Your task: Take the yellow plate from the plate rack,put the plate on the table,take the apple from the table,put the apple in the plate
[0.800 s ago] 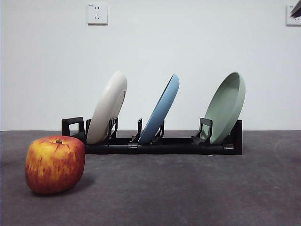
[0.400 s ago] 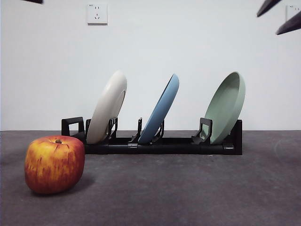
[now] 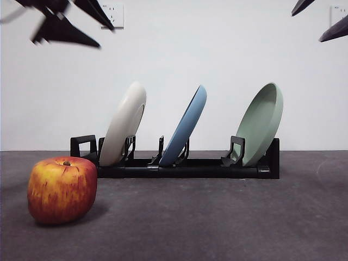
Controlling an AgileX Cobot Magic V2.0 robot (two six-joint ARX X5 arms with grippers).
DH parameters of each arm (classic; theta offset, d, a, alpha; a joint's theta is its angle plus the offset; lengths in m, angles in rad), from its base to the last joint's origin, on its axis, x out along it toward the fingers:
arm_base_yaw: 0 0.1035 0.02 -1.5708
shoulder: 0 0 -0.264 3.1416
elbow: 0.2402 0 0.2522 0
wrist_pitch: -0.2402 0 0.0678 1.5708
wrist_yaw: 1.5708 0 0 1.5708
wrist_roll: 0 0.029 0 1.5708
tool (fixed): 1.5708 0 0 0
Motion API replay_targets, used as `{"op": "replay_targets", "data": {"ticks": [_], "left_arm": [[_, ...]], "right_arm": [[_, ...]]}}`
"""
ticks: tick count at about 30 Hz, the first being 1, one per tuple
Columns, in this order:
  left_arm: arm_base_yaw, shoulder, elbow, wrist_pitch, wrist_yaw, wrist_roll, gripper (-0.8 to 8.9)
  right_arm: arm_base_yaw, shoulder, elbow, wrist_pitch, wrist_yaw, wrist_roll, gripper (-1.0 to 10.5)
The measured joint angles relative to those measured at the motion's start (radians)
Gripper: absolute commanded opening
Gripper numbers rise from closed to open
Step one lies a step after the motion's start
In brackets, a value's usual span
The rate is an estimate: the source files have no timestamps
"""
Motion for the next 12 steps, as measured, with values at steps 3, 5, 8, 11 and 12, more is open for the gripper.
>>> {"op": "replay_targets", "data": {"ticks": [3,5,8,11,12], "left_arm": [[-0.031,0.091,0.054,-0.004,-0.051,0.0,2.43],[-0.047,0.143,0.083,-0.003,-0.07,0.0,2.43],[-0.067,0.199,0.103,0.002,-0.081,0.001,2.43],[-0.084,0.238,0.104,0.012,-0.122,0.002,2.43],[-0.089,0.249,0.104,0.012,-0.143,0.007,2.43]], "right_arm": [[0.0,0.0,0.0,0.0,0.0,0.0,3.2],[0.0,0.0,0.0,0.0,0.0,0.0,3.2],[0.0,0.0,0.0,0.0,0.0,0.0,3.2],[0.0,0.0,0.0,0.0,0.0,0.0,3.2],[0.0,0.0,0.0,0.0,0.0,0.0,3.2]]}}
